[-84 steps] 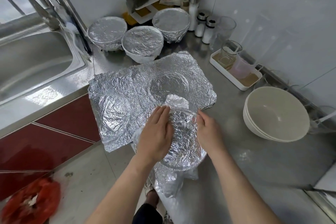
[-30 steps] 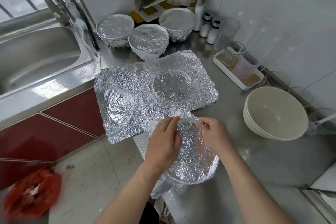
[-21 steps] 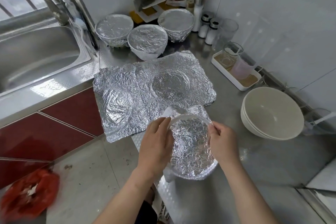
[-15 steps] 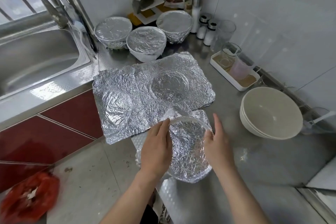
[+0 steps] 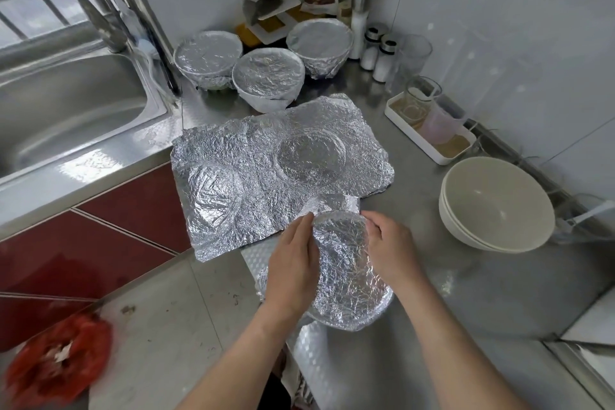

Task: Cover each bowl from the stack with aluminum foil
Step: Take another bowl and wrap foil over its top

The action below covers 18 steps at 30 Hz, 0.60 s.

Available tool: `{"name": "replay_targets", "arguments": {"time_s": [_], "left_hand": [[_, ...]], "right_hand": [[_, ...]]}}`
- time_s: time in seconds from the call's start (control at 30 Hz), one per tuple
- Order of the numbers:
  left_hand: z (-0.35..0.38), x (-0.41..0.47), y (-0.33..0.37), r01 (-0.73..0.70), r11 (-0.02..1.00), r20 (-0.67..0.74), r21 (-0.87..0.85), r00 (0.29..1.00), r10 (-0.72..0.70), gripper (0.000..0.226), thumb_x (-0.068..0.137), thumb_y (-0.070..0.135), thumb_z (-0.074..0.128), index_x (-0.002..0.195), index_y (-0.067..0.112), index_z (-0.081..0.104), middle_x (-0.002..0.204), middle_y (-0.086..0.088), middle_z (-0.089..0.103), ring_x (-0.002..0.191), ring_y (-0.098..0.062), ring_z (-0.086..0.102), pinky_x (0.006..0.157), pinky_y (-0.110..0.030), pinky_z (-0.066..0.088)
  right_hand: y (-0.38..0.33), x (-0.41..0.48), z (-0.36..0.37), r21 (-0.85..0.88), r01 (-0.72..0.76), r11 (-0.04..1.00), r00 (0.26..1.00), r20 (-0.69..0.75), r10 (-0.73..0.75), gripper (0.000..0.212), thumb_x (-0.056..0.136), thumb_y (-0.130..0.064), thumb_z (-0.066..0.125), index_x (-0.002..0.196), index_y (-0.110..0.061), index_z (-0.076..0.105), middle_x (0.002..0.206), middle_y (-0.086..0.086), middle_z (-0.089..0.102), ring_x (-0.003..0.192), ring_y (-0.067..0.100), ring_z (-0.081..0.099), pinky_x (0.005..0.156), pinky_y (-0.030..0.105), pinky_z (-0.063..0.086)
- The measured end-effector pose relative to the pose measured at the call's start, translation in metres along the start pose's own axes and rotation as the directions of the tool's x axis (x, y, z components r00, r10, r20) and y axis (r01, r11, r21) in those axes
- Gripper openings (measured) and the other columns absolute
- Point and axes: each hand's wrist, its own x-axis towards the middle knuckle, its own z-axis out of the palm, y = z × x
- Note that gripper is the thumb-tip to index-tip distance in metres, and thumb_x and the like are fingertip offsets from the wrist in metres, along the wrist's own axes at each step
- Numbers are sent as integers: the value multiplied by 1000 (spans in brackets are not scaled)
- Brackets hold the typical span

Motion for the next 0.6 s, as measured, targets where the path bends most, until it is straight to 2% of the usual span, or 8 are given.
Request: {"name": "replay_targets", "arguments": {"time_s": [0.07, 0.1, 0.2, 0.27, 0.37, 0.47, 0.53, 0.6], "left_hand": [[0, 0, 0, -3, 1000, 4, -3, 1000, 3, 43, 104, 22, 40, 148, 17, 41, 145, -2, 48, 129, -18, 47, 102, -21, 34], [-1, 0, 0, -10, 1000, 7, -6, 1000, 10, 43, 105, 23, 40, 147, 17, 41, 144, -2, 49, 129, -18, 47, 102, -20, 33], [-2, 2, 0, -35, 999, 24, -11, 999, 35, 43, 105, 24, 38, 147, 17, 42, 144, -3, 49, 129, -19, 48, 106, -27, 38], [-1, 2, 0, -41, 999, 27, -4, 999, 42, 43, 105, 25, 38, 147, 16, 42, 144, -4, 50, 128, -20, 49, 107, -35, 42], [-1, 3, 0, -63, 998, 29, 2, 998, 63, 43, 104, 22, 40, 147, 15, 42, 143, -5, 51, 126, -22, 51, 105, -38, 44], [-2, 4, 2, -86, 996, 40, 8, 996, 86, 43, 104, 21, 40, 146, 13, 43, 143, -6, 51, 126, -22, 51, 105, -37, 44], [-3, 5, 3, -92, 996, 50, 7, 995, 92, 43, 104, 22, 40, 146, 14, 43, 144, -5, 50, 127, -22, 50, 106, -33, 42], [-4, 5, 4, -90, 996, 72, 9, 993, 90, 43, 105, 23, 39, 147, 16, 42, 146, -3, 47, 129, -19, 47, 107, -26, 37]], "right_hand": [[2, 1, -1, 33, -9, 999, 1000, 27, 8, 31, 102, -18, 42, 126, -11, 60, 87, -4, 64, 70, 7, 54, 59, 16, 42], [2, 2, -3, 64, -26, 998, 998, 51, 23, 32, 102, -21, 43, 130, -13, 57, 91, -5, 64, 73, 6, 56, 63, 21, 44], [0, 5, -8, 138, -86, 987, 986, 152, 65, 54, 100, -37, 47, 150, -27, 30, 142, -4, 47, 122, 15, 50, 92, 24, 37], [0, 7, -8, 117, -70, 991, 977, 206, 45, 62, 100, -41, 44, 153, -34, 13, 150, -5, 35, 135, 17, 40, 99, 23, 33], [2, 5, -4, 13, 9, 1000, 974, 226, -12, 52, 103, -33, 37, 153, -30, 20, 113, -3, 50, 93, 0, 55, 69, 12, 35], [9, 4, 0, -20, 8, 1000, 987, 163, -4, 41, 103, -32, 37, 142, -20, 43, 108, 1, 64, 90, 12, 60, 71, 20, 35], [11, 5, 1, 4, 10, 1000, 990, 143, -10, 25, 103, -29, 39, 117, -20, 57, 83, -6, 62, 71, 8, 56, 64, 24, 37], [12, 4, 1, 5, 26, 1000, 992, 124, -26, 18, 103, -25, 40, 89, -22, 51, 62, -7, 50, 52, 6, 43, 51, 24, 32]]}}
